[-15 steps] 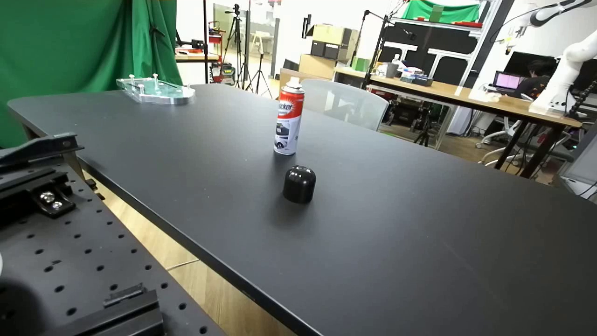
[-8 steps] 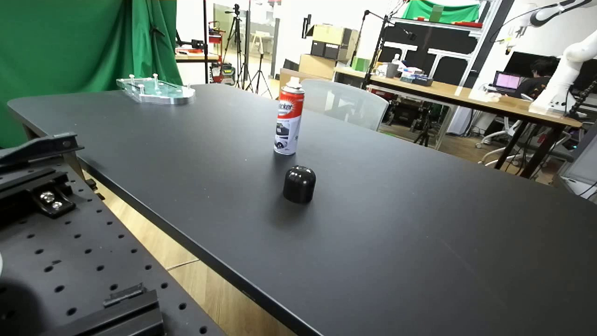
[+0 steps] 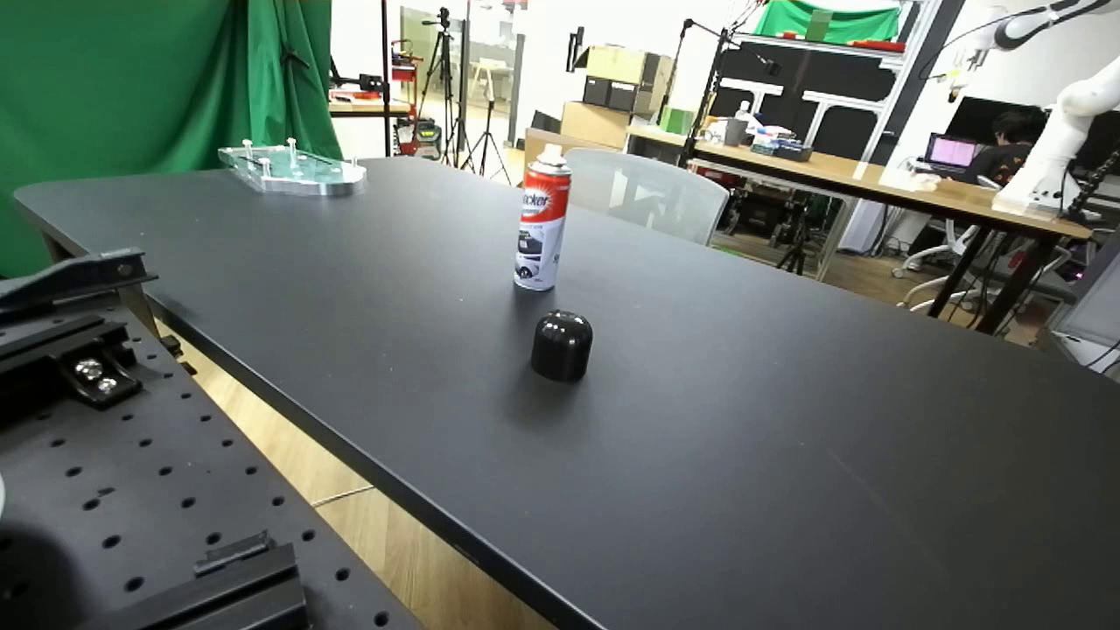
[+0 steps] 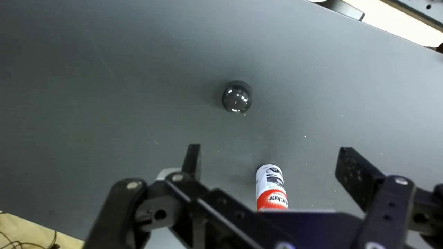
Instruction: Put the black lid on the can
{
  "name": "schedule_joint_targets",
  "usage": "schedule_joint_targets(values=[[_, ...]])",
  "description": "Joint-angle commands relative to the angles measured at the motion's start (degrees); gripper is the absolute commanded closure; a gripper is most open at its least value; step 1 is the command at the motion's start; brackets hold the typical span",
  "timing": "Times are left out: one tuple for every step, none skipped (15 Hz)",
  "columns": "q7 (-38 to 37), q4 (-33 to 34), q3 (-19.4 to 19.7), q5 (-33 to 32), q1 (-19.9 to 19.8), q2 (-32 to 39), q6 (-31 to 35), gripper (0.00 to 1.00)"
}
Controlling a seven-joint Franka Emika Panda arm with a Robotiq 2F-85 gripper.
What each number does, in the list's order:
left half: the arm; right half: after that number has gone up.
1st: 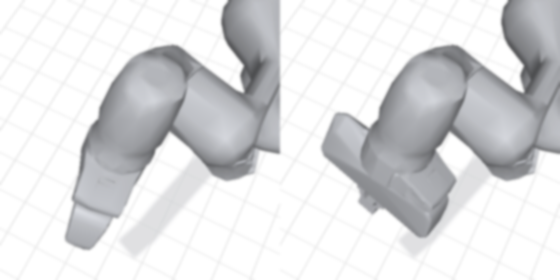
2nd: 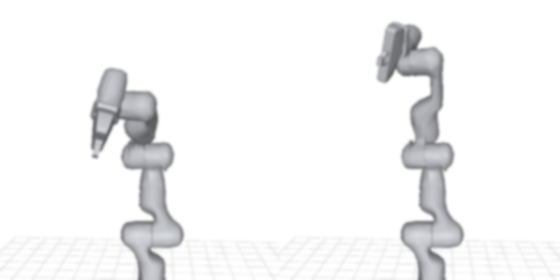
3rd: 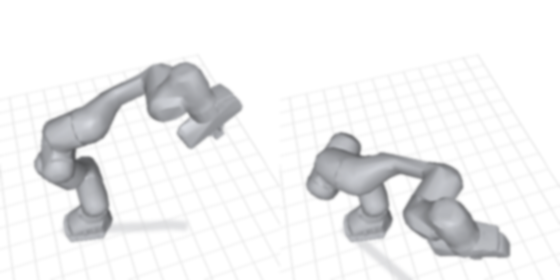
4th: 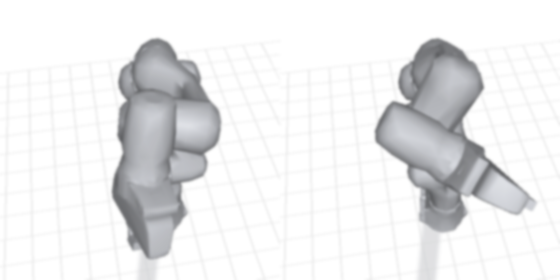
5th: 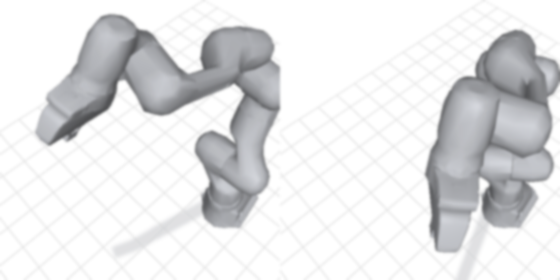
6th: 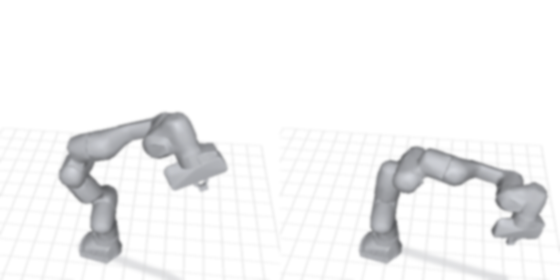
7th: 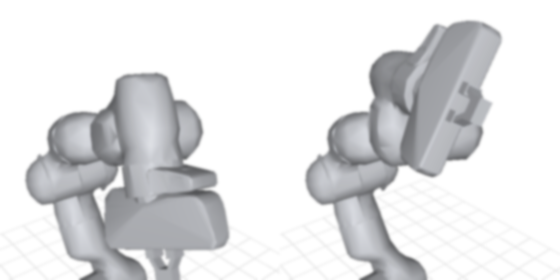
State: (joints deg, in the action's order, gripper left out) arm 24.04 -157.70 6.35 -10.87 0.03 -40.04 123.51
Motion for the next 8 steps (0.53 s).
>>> schedule_joint_targets(values=[[10.66, 0.45, 5.75, 0.35, 2.79, 7.42, 5.27, 0.00], [13.65, 0.88, 6.73, 0.32, 3.05, 9.52, 5.62, 0.00], [16.53, 1.38, 7.14, 0.00, 2.91, 11.65, 5.53, 0.00], [18.49, 1.74, 7.00, -0.42, 2.44, 13.38, 5.42, 0.00], [15.39, -0.36, 5.40, 0.56, 1.18, 9.40, 5.41, 0.00], [16.14, -0.34, 5.45, 0.76, 0.96, 10.79, 5.85, 0.00], [16.12, -0.34, 5.31, 0.76, 0.88, 11.29, 6.04, 0.00], [16.11, -0.35, 5.20, 0.76, 0.90, 11.20, 6.04, 0.00]])
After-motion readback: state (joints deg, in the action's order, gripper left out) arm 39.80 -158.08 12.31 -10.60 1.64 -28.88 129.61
